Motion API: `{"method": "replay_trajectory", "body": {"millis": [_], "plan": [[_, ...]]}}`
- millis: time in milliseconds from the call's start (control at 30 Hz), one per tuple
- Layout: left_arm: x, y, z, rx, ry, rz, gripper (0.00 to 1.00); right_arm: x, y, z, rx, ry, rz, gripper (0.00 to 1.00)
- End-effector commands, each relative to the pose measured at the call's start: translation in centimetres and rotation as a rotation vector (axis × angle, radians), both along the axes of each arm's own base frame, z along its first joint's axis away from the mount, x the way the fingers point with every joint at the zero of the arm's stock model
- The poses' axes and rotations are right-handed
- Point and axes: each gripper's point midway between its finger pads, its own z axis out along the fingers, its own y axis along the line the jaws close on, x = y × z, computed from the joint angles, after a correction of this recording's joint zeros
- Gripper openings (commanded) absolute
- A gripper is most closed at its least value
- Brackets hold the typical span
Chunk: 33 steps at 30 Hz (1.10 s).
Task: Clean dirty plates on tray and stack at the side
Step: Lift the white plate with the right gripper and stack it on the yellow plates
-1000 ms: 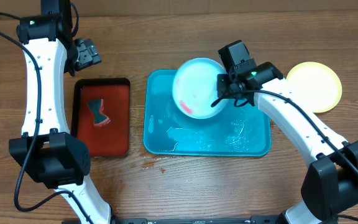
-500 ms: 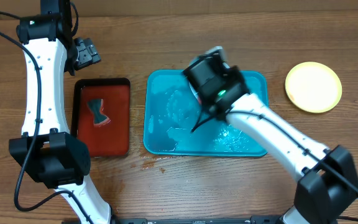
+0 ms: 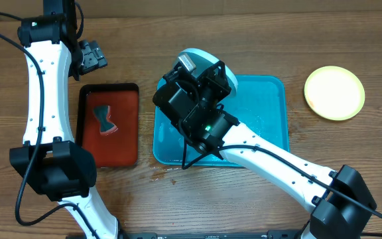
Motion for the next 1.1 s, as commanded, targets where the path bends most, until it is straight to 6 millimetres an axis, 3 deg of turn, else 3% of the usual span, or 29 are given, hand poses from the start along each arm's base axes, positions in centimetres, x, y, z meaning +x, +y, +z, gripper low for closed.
{"method": "replay_trajectory", "body": {"millis": [0, 133, 267, 333, 500, 667, 800, 933, 1067], "plan": [[0.0, 0.7, 1.1, 0.017, -0.027, 0.010, 1.00, 0.1, -0.8, 1.9, 0.001, -0.041, -0.036, 0.04], [0.0, 0.7, 1.1, 0.017, -0.027, 0.010, 1.00, 0.9, -1.8, -0.1, 0.191, -0.027, -0.058, 0.04], [0.0, 0.7, 1.1, 0.017, -0.027, 0.010, 1.00, 1.2, -1.4, -6.5, 0.459, 0.274, 0.013, 0.04], [0.0, 0.7, 1.1, 0.017, -0.027, 0.010, 1.00, 1.3, -1.6, -8.3, 0.605, 0.380, 0.006, 0.04], [0.0, 0.7, 1.1, 0.017, -0.027, 0.010, 1.00, 2.7, -5.0, -8.9, 0.887, 0.457, -0.083, 0.04], [0.0, 0.7, 1.1, 0.017, -0.027, 0.010, 1.00, 5.0, -12.4, -8.4, 1.128, 0.463, -0.183, 0.04], [0.0, 0.7, 1.1, 0.017, -0.027, 0.010, 1.00, 5.9, -21.4, -9.2, 1.341, 0.376, -0.405, 0.04], [0.0, 0.7, 1.1, 0.017, -0.027, 0.010, 1.00, 4.3, -31.1, -11.0, 1.465, 0.231, -0.689, 0.04], [0.0, 0.7, 1.1, 0.017, -0.027, 0.010, 1.00, 1.0, -37.9, -13.0, 1.535, 0.118, -0.903, 0.04]]}}
